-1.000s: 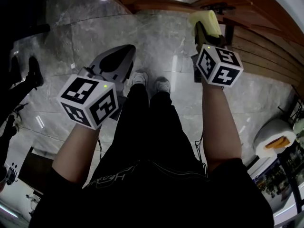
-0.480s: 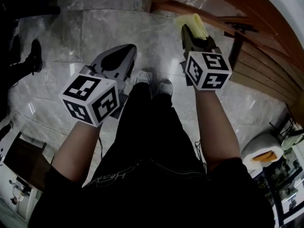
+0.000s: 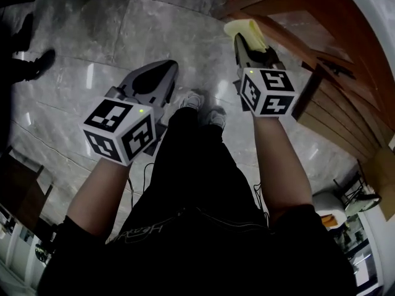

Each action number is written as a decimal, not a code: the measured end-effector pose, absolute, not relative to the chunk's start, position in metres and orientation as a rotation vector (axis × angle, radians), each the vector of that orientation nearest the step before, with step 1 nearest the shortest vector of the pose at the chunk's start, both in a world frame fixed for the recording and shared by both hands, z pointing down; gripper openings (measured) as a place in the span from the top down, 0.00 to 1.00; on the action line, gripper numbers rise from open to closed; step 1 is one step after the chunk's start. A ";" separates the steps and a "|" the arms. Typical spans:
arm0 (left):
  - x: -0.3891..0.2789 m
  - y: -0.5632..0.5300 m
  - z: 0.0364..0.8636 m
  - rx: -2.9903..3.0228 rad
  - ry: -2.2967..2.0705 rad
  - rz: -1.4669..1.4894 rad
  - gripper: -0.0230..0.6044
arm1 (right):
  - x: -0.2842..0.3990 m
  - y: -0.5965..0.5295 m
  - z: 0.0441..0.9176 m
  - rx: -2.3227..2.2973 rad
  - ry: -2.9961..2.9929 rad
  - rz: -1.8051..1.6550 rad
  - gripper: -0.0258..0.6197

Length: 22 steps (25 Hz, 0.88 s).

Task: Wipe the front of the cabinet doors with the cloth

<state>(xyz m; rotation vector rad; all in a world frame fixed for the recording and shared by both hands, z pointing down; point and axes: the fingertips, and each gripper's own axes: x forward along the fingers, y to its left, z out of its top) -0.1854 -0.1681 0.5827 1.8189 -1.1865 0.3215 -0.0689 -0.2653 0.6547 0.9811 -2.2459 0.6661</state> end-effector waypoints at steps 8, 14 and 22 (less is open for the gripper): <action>-0.213 -0.160 0.589 1.777 -1.231 0.296 0.95 | -0.084 -0.288 0.674 1.009 -2.203 0.626 0.90; -0.213 -0.159 0.593 1.763 -1.233 0.294 0.95 | -0.075 -0.303 0.685 1.055 -2.173 0.602 0.90; -0.196 -0.162 0.597 1.786 -1.192 0.324 0.95 | -0.051 -0.314 0.695 1.122 -2.144 0.615 0.90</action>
